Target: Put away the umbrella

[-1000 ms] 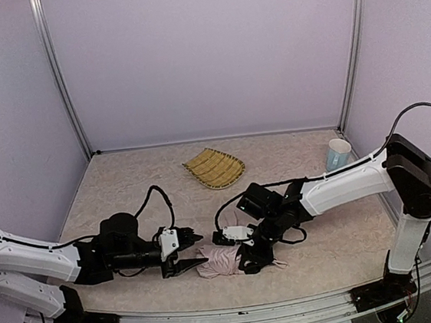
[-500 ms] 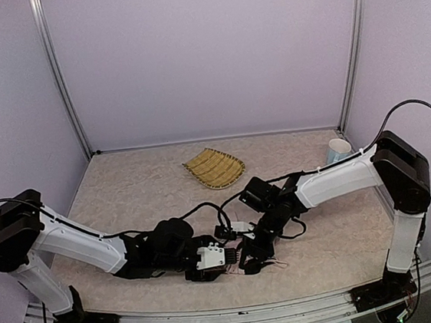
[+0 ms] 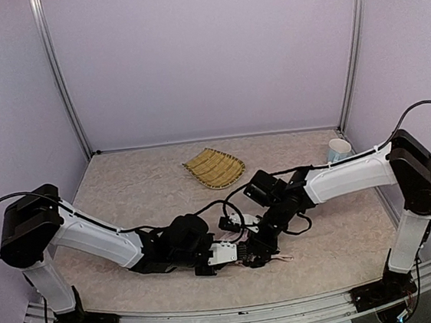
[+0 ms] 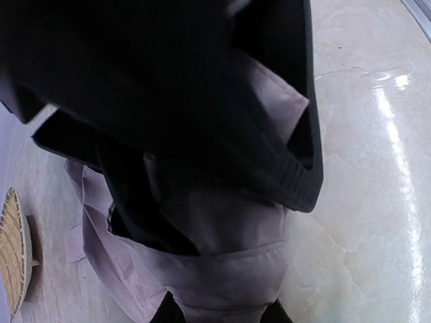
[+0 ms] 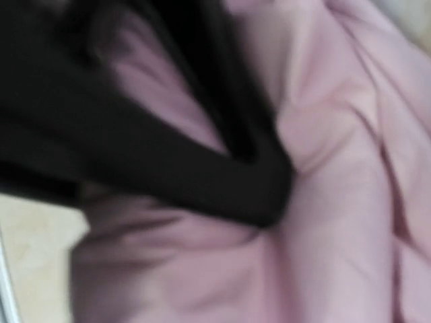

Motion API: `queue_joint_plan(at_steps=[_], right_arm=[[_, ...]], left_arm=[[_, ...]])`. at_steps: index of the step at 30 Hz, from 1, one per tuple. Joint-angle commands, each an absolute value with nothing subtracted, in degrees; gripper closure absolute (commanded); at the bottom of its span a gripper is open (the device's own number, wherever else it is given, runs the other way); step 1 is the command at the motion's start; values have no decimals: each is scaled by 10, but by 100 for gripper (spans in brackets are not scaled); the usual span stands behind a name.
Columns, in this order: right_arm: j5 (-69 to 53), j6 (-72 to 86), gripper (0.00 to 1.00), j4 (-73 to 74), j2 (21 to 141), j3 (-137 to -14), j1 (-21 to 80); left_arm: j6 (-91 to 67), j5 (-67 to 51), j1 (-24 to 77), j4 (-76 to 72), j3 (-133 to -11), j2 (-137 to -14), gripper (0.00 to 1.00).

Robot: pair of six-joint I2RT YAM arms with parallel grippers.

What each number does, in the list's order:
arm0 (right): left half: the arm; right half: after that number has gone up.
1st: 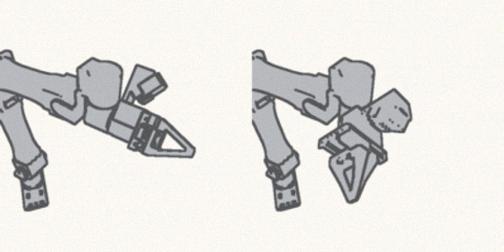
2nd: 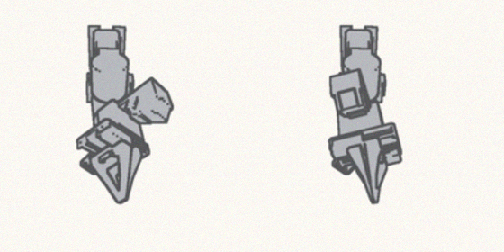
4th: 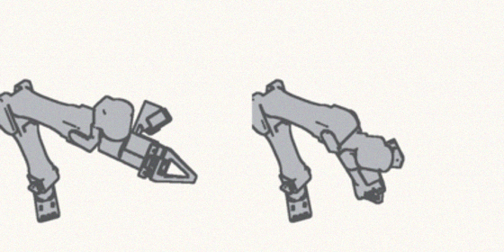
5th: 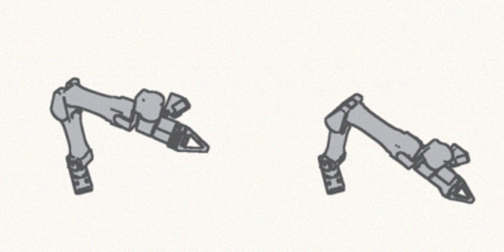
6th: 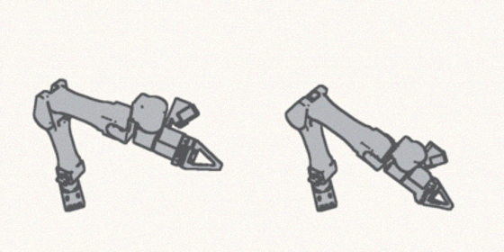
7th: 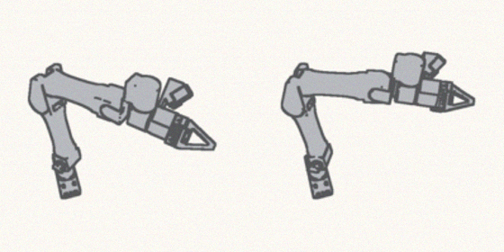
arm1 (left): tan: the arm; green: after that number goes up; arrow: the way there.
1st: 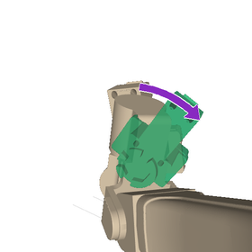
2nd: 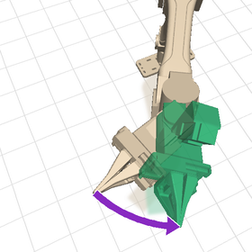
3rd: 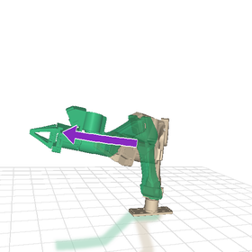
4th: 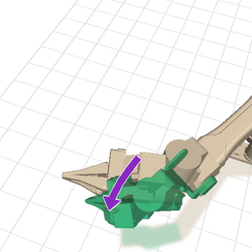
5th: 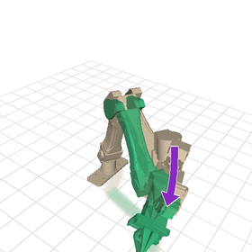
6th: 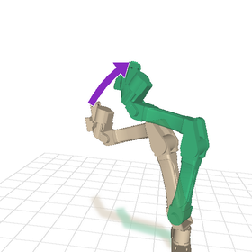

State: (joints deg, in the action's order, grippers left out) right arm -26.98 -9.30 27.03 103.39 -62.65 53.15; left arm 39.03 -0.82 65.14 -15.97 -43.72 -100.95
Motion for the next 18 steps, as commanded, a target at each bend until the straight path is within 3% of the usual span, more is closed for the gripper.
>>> queue_joint_plan(at_steps=[1,7,12,14,18], right_arm=[[-254,-63,33,267,952,-622,535],[-262,-75,21,334,858,-612,498],[-263,-39,20,302,855,-619,392],[-258,8,23,256,899,-645,355],[-132,69,44,270,1047,-769,348]], left_arm=[[393,-3,661,-58,-421,-1056,93],[392,-4,662,-51,-427,-1063,94],[392,-3,666,-47,-428,-1065,93],[392,0,667,-43,-430,-1065,93],[388,10,672,-33,-439,-1069,93]])
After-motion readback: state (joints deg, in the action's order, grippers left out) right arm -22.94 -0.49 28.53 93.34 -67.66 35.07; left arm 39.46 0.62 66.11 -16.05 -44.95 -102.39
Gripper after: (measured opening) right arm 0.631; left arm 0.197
